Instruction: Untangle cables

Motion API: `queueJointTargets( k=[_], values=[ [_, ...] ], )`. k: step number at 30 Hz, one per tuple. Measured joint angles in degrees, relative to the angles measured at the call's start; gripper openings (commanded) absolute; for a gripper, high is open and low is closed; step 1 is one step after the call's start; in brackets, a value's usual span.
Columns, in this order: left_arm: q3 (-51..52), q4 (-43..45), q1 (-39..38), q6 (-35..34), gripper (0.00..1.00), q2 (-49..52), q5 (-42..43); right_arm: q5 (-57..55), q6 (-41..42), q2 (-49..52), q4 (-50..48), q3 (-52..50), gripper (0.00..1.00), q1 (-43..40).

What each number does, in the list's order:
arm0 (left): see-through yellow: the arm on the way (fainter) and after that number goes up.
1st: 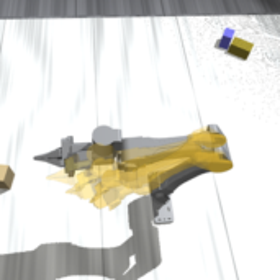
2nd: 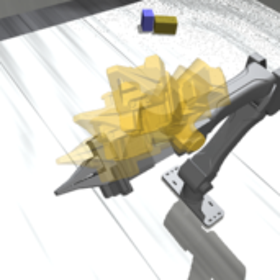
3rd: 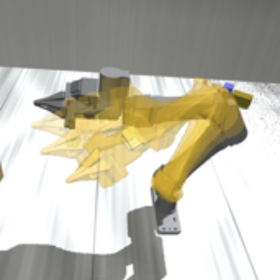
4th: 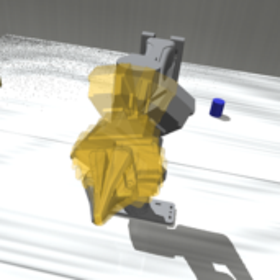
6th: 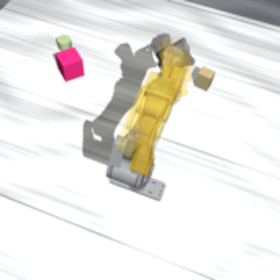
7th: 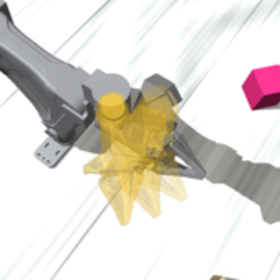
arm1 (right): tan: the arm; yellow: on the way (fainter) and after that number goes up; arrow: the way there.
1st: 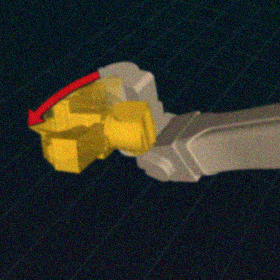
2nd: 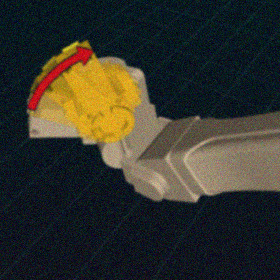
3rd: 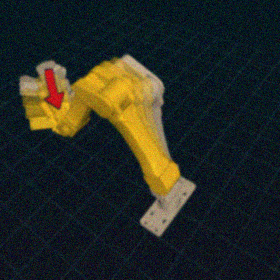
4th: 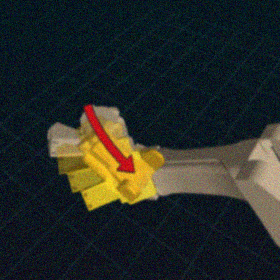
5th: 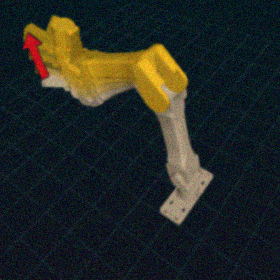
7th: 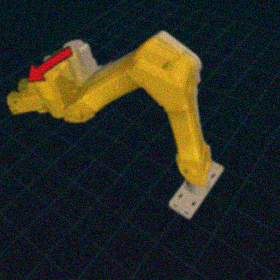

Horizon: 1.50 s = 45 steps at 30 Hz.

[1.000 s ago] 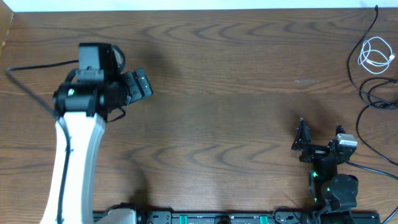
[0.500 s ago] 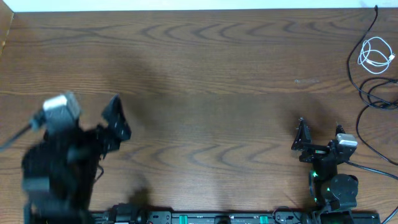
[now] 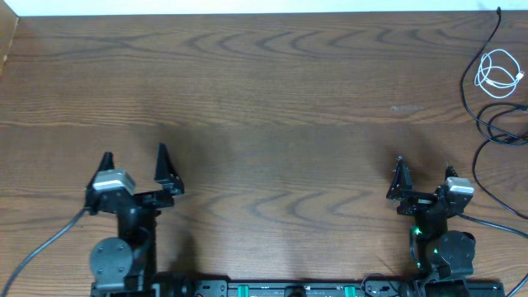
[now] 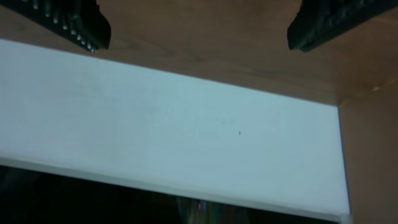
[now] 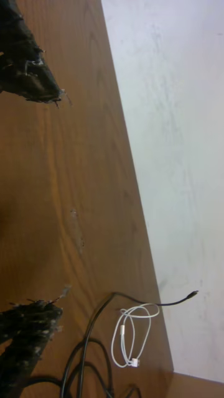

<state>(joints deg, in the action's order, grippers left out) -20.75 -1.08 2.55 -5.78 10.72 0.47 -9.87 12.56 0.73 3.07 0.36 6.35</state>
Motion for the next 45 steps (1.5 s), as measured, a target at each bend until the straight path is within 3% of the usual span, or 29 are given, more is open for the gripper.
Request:
queueJointTargets(
  k=[6, 15, 25, 45],
  values=[
    [10.8, 7.2, 0.0, 0.1, 0.96, -3.9, 0.0, 0.0, 0.0, 0.0, 0.0, 0.0, 0.99, 0.0],
    [20.1, 6.9, 0.0, 1.4, 0.96, -9.6, -0.8, 0.0, 0.0, 0.0, 0.0, 0.0, 0.99, 0.0],
    [20.0, 0.0, 0.0, 2.8, 0.96, -10.1, -0.4, 0.0, 0.0, 0.0, 0.0, 0.0, 0.99, 0.0],
    [19.8, -0.3, 0.0, 2.8, 0.97, -10.1, 0.1, 0.0, 0.0, 0.0, 0.0, 0.0, 0.99, 0.0]
  ],
)
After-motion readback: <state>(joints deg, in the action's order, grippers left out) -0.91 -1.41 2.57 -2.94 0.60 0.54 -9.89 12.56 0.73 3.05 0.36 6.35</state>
